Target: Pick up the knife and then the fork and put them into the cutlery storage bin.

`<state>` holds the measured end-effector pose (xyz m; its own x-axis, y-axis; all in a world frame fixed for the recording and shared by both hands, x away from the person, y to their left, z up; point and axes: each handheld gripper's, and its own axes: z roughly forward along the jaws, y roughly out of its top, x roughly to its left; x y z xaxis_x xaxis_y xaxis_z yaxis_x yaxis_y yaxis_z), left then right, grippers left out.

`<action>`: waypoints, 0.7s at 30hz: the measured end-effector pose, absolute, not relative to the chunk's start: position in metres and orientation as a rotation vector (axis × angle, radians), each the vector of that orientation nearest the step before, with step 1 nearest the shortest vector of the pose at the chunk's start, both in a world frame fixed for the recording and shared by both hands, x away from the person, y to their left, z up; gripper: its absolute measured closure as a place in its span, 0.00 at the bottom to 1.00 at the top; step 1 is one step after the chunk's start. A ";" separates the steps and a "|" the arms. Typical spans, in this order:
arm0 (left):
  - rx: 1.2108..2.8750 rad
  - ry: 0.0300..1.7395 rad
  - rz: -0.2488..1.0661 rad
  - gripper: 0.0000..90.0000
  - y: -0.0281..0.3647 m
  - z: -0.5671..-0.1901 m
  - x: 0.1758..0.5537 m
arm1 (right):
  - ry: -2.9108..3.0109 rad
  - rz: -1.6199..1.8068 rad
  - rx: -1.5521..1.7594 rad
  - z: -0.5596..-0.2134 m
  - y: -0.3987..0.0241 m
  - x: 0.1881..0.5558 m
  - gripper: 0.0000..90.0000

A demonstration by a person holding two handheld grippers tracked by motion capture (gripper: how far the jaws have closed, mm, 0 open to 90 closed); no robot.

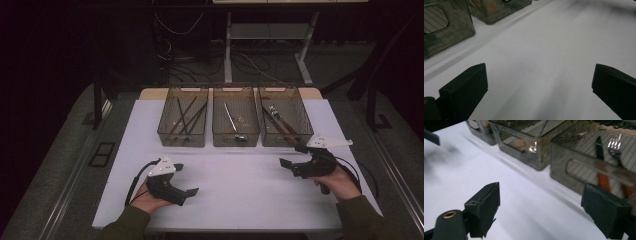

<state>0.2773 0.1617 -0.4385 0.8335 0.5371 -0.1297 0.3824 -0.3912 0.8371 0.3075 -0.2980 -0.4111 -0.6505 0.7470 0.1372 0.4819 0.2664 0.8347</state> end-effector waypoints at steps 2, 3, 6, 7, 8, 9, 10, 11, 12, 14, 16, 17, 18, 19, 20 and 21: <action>2.032 0.677 0.197 0.00 0.162 -0.438 0.277 | 2.248 1.340 1.117 -0.415 -0.297 0.302 0.18; 2.031 0.677 0.197 0.00 0.162 -0.438 0.277 | 2.249 1.347 1.113 -0.417 -0.297 0.299 0.18; 2.027 0.676 0.199 0.00 0.162 -0.438 0.277 | 2.243 1.368 1.105 -0.422 -0.296 0.292 0.18; 2.027 0.676 0.200 0.00 0.162 -0.438 0.277 | 2.244 1.376 1.108 -0.425 -0.295 0.289 0.18; 2.028 0.676 0.199 0.00 0.162 -0.438 0.277 | 2.247 1.375 1.108 -0.427 -0.295 0.287 0.17; 2.029 0.675 0.199 0.00 0.162 -0.438 0.277 | 2.254 1.372 1.113 -0.429 -0.294 0.285 0.18; 2.030 0.673 0.200 0.00 0.162 -0.438 0.277 | 2.258 1.367 1.112 -0.431 -0.294 0.283 0.18; 2.031 0.671 0.201 0.00 0.162 -0.438 0.277 | 2.264 1.364 1.114 -0.434 -0.294 0.281 0.17; 2.031 0.671 0.201 0.00 0.162 -0.438 0.276 | 2.270 1.359 1.116 -0.436 -0.293 0.280 0.18; 2.032 0.669 0.203 0.00 0.162 -0.438 0.276 | 2.283 1.345 1.105 -0.440 -0.292 0.276 0.17; 2.032 0.671 0.203 0.00 0.162 -0.438 0.276 | 2.294 1.334 1.103 -0.442 -0.291 0.275 0.17; 2.032 0.671 0.203 0.00 0.162 -0.438 0.276 | 2.295 1.331 1.095 -0.442 -0.291 0.274 0.17; 2.032 0.670 0.202 0.00 0.162 -0.438 0.276 | 2.298 1.328 1.093 -0.443 -0.291 0.272 0.17; 2.032 0.670 0.202 0.00 0.162 -0.438 0.276 | 2.299 1.332 1.091 -0.443 -0.291 0.272 0.16; 2.031 0.671 0.202 0.00 0.162 -0.438 0.276 | 2.302 1.333 1.089 -0.443 -0.291 0.271 0.16; 2.031 0.672 0.202 0.00 0.162 -0.438 0.275 | 2.304 1.332 1.081 -0.444 -0.291 0.270 0.16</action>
